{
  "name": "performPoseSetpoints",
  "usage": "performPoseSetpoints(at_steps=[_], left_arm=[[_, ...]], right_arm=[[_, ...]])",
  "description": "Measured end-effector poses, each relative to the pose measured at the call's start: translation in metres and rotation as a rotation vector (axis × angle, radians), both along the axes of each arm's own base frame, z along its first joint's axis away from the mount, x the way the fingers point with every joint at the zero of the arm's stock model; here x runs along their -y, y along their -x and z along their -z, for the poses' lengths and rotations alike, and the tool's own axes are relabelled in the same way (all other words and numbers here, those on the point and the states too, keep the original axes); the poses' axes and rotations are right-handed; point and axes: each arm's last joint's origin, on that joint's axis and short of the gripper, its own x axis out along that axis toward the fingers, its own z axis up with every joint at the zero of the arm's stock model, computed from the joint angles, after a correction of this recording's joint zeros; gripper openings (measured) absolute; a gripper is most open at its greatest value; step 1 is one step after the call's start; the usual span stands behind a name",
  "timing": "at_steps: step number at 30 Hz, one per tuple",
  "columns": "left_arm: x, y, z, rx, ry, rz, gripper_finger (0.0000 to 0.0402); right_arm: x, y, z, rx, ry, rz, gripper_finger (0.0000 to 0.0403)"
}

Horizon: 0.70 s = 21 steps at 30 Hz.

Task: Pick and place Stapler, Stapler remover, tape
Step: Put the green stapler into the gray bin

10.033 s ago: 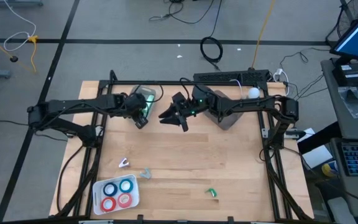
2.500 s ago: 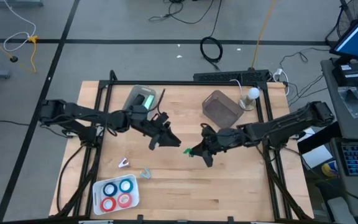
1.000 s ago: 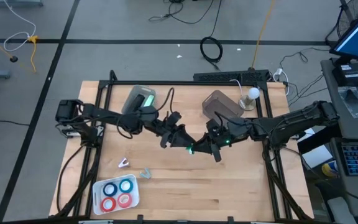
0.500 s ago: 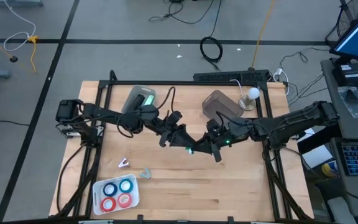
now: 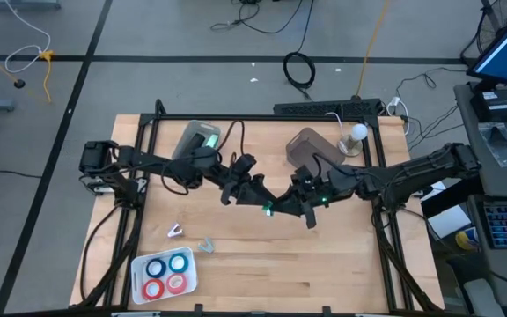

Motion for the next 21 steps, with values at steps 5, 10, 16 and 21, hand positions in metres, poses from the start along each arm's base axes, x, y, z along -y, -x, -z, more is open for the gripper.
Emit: performPoseSetpoints(at_steps=[5, 10, 16, 21], left_arm=[[0.0, 0.002, -0.005, 0.054, 0.008, -0.001, 0.0214], [0.0, 0.003, -0.006, 0.056, 0.013, -0.002, 0.0214], [-0.001, 0.004, -0.01, 0.091, 0.026, -0.017, 0.0214], [-0.001, 0.004, -0.011, 0.096, 0.031, -0.026, 0.0214]], right_arm=[[0.003, 0.0, -0.003, 0.026, -0.003, 0.017, 0.0045], [0.005, -0.001, -0.004, 0.036, -0.002, 0.028, 0.0045], [0.01, -0.002, -0.005, 0.044, -0.004, 0.048, 0.0045], [0.013, -0.002, -0.006, 0.061, -0.006, 0.059, 0.0045]])
